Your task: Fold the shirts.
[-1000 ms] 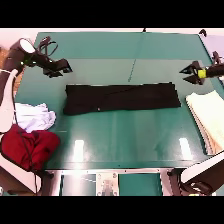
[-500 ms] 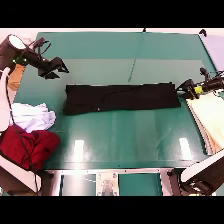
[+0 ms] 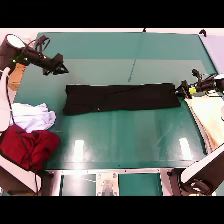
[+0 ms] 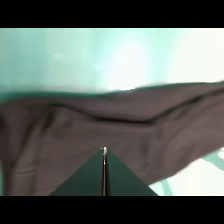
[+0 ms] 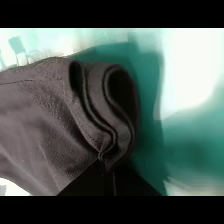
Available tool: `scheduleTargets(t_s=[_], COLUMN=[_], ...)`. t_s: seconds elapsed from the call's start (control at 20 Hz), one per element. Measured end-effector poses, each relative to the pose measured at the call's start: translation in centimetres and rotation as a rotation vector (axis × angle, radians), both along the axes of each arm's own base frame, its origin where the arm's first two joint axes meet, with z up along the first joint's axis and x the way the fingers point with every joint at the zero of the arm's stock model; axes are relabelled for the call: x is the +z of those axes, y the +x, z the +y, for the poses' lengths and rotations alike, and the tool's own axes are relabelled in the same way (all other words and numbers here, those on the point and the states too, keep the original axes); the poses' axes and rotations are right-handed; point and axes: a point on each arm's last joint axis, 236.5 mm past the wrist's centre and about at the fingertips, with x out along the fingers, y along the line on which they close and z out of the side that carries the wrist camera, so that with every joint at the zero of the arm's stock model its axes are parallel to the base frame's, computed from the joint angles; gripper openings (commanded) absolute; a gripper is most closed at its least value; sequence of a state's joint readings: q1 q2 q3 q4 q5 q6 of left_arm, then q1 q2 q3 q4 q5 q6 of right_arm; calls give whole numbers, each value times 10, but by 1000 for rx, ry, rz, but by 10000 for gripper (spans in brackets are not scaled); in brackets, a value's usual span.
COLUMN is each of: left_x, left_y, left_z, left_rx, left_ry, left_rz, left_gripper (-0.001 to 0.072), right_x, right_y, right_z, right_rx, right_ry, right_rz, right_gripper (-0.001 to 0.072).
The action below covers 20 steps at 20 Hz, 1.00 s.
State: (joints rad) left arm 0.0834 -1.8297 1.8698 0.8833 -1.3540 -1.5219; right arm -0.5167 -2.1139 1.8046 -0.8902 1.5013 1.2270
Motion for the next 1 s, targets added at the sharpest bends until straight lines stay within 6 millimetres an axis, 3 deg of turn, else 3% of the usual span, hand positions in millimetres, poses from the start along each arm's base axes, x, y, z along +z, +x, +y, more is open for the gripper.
scheduleTargets(t_s=[0.15,0.3,0.45,0.65,0.8,1.0], left_x=[7,3,-15,-64,-101,-122], left_y=[-1,-9,-23,-50,-69,-80], left_z=[-42,-109,-195,-295,-342,-377], left_rx=[-72,-176,-280,-363,-367,-330], left_ry=[-41,-46,-48,-49,-73,-168], left_rz=[-41,-86,-142,-179,-153,-91], left_gripper=[24,25,25,25,25,25], right_x=[22,76,134,211,264,307], right_y=[10,18,13,-7,-25,-47], right_z=[-6,13,40,90,127,166], right_rx=[33,95,166,280,357,441], right_ry=[-43,-34,-19,21,46,69], right_rz=[-45,-125,-191,-293,-391,-481], right_gripper=[17,18,18,18,18,18])
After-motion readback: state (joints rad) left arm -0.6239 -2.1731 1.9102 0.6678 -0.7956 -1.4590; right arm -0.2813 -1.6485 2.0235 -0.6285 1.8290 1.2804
